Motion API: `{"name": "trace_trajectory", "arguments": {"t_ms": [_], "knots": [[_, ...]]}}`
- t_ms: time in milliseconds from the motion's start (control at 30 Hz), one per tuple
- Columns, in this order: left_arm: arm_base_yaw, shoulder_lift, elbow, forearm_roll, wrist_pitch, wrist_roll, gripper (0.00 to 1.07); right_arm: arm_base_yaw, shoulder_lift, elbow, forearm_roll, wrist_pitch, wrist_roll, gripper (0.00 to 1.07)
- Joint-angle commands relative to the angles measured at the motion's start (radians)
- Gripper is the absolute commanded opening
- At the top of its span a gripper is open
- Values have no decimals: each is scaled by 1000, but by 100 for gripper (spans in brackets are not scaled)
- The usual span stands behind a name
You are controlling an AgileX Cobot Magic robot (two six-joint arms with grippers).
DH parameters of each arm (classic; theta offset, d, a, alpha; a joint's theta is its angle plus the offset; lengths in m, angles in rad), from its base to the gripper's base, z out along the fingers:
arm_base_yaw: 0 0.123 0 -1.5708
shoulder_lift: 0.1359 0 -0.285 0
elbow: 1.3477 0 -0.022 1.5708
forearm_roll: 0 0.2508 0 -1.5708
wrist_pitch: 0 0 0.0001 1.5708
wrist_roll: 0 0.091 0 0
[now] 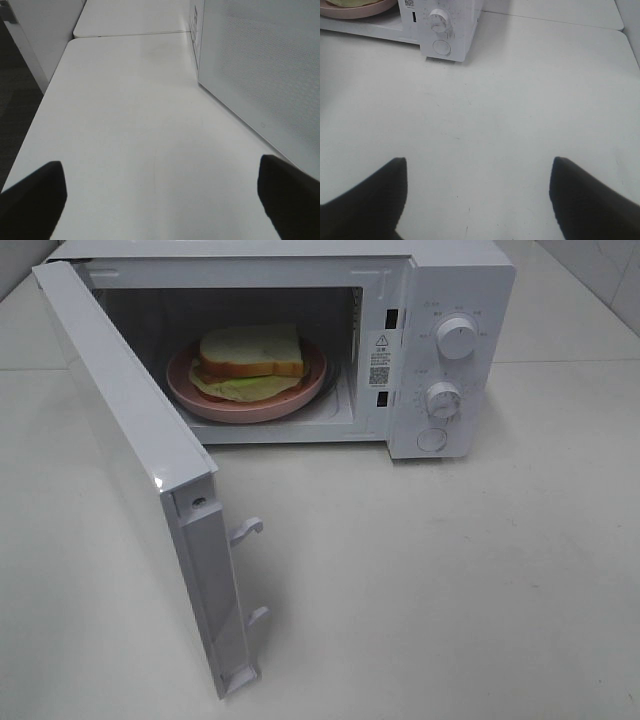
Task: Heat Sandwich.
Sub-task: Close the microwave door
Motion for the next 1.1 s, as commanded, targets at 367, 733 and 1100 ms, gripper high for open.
{"name": "trace_trajectory", "arguments": {"t_ms": [367,733,1100], "knots": [[0,306,-24,-6,-218,0,52,-7,-26,1,0,-11,3,76],[0,561,-11,-11,-393,0,0,-7,-26,1,0,-11,3,76],[0,721,168,-14,-936,26,0,-7,-26,1,0,-11,3,76]]}}
